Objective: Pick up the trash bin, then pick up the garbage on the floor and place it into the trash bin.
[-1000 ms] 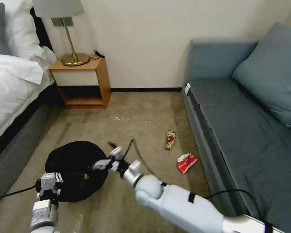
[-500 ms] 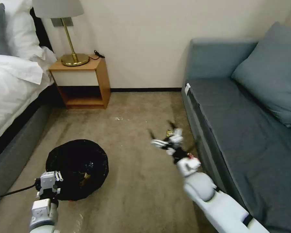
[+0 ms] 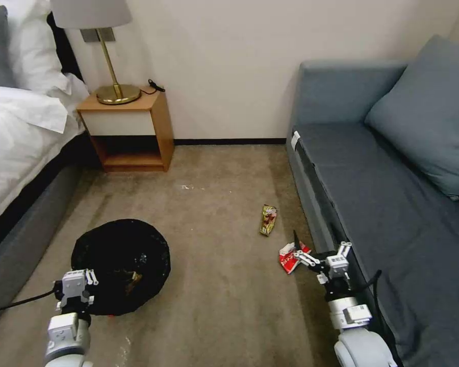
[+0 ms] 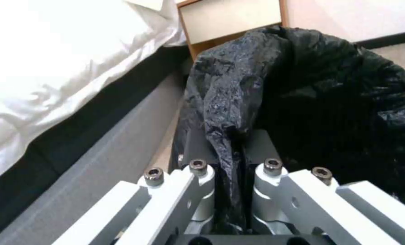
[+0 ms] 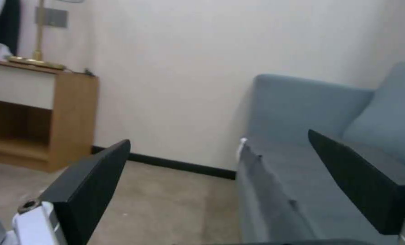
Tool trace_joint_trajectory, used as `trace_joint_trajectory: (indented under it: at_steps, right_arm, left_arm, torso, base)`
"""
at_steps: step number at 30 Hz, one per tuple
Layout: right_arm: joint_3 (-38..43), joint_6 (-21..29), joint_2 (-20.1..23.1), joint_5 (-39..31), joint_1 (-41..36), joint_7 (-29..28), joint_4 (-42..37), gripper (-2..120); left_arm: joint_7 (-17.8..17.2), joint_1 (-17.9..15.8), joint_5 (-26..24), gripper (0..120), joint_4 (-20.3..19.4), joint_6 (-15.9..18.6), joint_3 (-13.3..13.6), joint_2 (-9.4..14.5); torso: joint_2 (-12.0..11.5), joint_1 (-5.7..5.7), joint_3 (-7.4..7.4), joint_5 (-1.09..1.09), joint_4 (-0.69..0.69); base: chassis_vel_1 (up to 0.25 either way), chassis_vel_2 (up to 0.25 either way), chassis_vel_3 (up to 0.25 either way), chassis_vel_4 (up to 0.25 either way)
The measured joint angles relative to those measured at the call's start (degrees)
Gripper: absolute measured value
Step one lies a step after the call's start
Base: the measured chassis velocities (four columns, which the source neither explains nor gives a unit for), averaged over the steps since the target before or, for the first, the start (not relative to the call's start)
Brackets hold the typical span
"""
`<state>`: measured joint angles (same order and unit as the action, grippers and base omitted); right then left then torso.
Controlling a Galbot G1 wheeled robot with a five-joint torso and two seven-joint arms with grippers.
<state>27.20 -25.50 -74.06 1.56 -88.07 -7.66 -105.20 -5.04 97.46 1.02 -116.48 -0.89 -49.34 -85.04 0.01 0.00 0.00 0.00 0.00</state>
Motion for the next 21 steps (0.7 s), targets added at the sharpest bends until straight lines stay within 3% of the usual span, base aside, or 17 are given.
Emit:
trace_joint_trajectory:
  at_steps: [15,21]
  right_arm:
    - [-1.49,-1.72,-1.23,-0.9,0.16,3.43,-0.31,100]
    - [-2.27,-1.7,-1.19,-1.16,0.83,3.65,-0.3,100]
  left_arm:
    - [0.0,0.66,-1.0,6,-0.25,-0.29,-0.4,0.7]
    - [0.0,0.84,-1.18,6,-0.36,-0.56,-0.47,0.64]
  torso:
    - [0.0,0.0,0.0,0.0,0.01]
    - [0.0,0.01,0.0,0.01,0.01]
  base:
    - [0.0,0.0,0.0,0.0]
    - [-0.083,0.089,0.092,-0.075]
